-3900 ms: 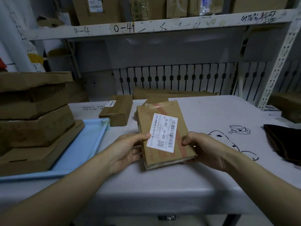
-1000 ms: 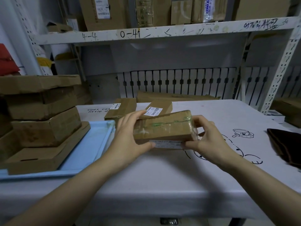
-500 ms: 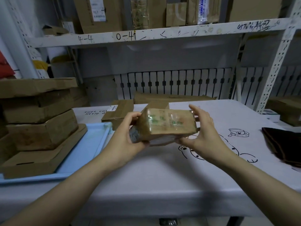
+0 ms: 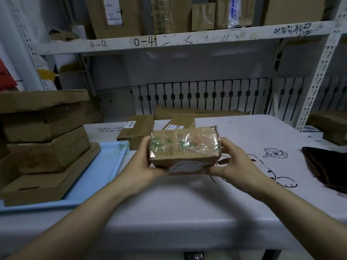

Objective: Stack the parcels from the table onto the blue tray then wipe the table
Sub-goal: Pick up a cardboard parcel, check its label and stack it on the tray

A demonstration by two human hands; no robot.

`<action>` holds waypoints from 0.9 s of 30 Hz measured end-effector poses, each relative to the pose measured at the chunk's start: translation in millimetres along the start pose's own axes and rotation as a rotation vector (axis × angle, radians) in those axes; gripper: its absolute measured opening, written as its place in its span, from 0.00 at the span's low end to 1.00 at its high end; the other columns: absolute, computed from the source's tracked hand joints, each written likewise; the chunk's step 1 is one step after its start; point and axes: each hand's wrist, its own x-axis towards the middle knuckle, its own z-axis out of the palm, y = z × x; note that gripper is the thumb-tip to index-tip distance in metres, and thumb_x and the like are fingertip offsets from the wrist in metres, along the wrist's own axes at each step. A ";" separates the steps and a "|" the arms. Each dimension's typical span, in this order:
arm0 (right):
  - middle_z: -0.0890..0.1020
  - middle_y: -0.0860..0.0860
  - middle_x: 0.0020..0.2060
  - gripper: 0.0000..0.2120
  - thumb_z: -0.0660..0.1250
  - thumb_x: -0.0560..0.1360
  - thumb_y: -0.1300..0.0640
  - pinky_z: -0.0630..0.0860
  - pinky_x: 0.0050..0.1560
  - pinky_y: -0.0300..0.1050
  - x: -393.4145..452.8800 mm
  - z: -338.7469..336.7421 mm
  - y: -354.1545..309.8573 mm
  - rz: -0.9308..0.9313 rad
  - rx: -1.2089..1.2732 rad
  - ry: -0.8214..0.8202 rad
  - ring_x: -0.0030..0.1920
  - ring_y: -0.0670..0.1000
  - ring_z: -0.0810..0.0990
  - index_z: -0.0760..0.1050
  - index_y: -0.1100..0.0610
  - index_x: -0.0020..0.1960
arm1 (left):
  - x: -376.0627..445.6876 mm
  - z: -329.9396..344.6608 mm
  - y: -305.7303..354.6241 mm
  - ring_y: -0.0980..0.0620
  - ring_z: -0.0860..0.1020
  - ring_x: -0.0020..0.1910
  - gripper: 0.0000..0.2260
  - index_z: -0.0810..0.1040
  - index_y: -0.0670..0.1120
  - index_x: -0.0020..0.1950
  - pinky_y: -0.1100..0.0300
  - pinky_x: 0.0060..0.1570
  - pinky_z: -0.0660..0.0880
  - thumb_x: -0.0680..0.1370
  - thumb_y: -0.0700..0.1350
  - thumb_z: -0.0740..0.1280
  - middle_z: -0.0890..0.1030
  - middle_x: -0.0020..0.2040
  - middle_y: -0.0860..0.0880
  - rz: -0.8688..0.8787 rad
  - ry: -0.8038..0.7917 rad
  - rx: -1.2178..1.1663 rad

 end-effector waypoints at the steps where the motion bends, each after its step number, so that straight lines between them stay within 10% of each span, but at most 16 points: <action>1: 0.80 0.39 0.57 0.30 0.81 0.66 0.57 0.75 0.46 0.43 0.0 0.3 0.3 -0.002 0.001 -0.002 0.57 0.48 0.79 0.74 0.42 0.62 | -0.2 0.0 -1.3 0.62 0.80 0.55 0.35 0.66 0.46 0.69 0.63 0.56 0.76 0.67 0.23 0.72 0.81 0.58 0.51 -0.004 -0.002 -0.007; 13: 0.79 0.38 0.58 0.28 0.80 0.65 0.58 0.73 0.60 0.44 0.9 4.0 -1.6 -0.065 -0.015 0.001 0.61 0.41 0.75 0.73 0.45 0.60 | 0.5 -1.1 -7.9 0.58 0.80 0.57 0.37 0.66 0.45 0.71 0.67 0.53 0.76 0.67 0.26 0.74 0.82 0.57 0.51 -0.035 0.039 -0.070; 18: 0.77 0.47 0.57 0.29 0.80 0.63 0.63 0.74 0.52 0.34 6.4 3.5 -0.2 -0.114 0.057 0.074 0.60 0.47 0.75 0.74 0.45 0.57 | 3.6 -6.9 -6.0 0.56 0.69 0.71 0.51 0.57 0.60 0.74 0.57 0.70 0.67 0.57 0.47 0.80 0.68 0.72 0.53 -0.010 0.118 -0.026; 23: 0.76 0.44 0.55 0.31 0.79 0.60 0.59 0.71 0.56 0.41 7.0 5.9 -3.0 -0.149 -0.080 0.132 0.60 0.50 0.69 0.73 0.41 0.58 | 2.3 -1.5 -5.2 0.57 0.66 0.71 0.45 0.61 0.58 0.75 0.80 0.58 0.64 0.66 0.39 0.80 0.67 0.72 0.57 0.082 0.106 0.125; 27: 0.75 0.41 0.53 0.31 0.79 0.61 0.59 0.68 0.56 0.39 4.7 9.2 -10.3 -0.214 -0.190 0.125 0.58 0.48 0.67 0.73 0.41 0.60 | 4.6 6.5 -3.8 0.52 0.69 0.68 0.41 0.67 0.58 0.72 0.58 0.67 0.68 0.62 0.45 0.78 0.73 0.67 0.53 0.147 0.093 0.216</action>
